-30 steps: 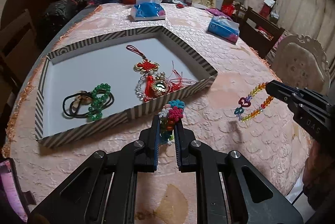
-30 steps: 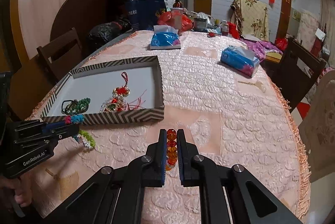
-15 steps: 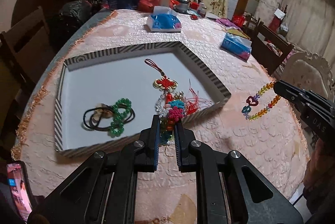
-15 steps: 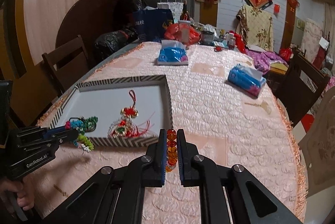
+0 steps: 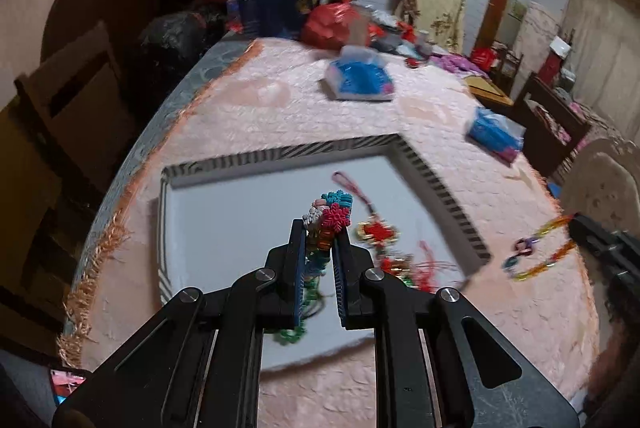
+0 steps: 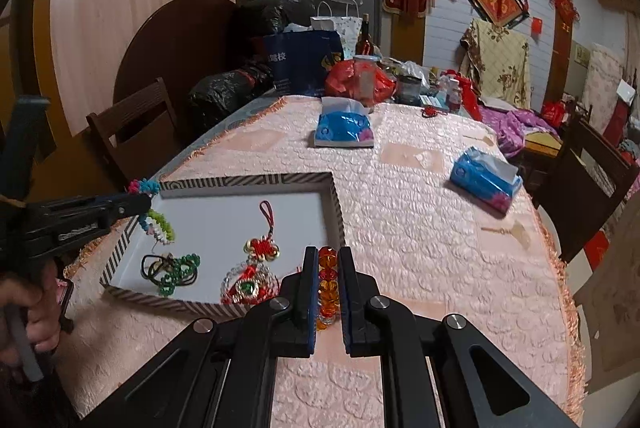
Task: Organize jewelry
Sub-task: 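Lower the bracelet into the tray and open both tools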
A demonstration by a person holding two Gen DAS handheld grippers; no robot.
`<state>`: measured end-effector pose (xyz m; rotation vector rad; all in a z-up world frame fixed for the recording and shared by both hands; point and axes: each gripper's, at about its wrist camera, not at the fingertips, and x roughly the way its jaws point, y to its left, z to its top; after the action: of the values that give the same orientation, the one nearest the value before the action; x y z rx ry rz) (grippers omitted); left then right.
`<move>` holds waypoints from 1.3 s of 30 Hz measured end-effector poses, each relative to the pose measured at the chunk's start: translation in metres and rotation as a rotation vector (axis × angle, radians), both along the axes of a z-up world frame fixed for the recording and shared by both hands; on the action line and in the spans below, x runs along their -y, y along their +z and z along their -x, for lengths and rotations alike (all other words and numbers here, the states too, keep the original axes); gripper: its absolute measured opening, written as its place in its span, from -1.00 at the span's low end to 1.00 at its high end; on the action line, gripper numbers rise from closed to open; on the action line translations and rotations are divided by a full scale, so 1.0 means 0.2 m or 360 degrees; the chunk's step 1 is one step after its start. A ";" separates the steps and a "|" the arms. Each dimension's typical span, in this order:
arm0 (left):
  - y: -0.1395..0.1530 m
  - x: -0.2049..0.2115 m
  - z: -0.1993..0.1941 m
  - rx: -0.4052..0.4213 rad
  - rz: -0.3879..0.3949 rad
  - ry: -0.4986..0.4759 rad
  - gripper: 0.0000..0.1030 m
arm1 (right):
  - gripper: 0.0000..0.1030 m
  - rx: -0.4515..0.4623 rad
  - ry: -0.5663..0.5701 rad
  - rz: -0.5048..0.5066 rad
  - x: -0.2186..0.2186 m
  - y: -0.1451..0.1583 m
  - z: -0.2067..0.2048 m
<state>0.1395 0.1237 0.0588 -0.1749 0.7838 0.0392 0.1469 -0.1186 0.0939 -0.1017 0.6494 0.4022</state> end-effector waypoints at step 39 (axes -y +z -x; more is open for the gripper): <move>-0.38 -0.03 -0.08 -0.0331 0.0002 0.0125 -0.78 | -0.84 -0.0430 0.0139 -0.0044 -0.38 -0.48 -0.32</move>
<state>0.1561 0.1302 -0.0166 -0.2047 0.9843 0.1330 0.2118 -0.0427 -0.0028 -0.0495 0.9076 0.5145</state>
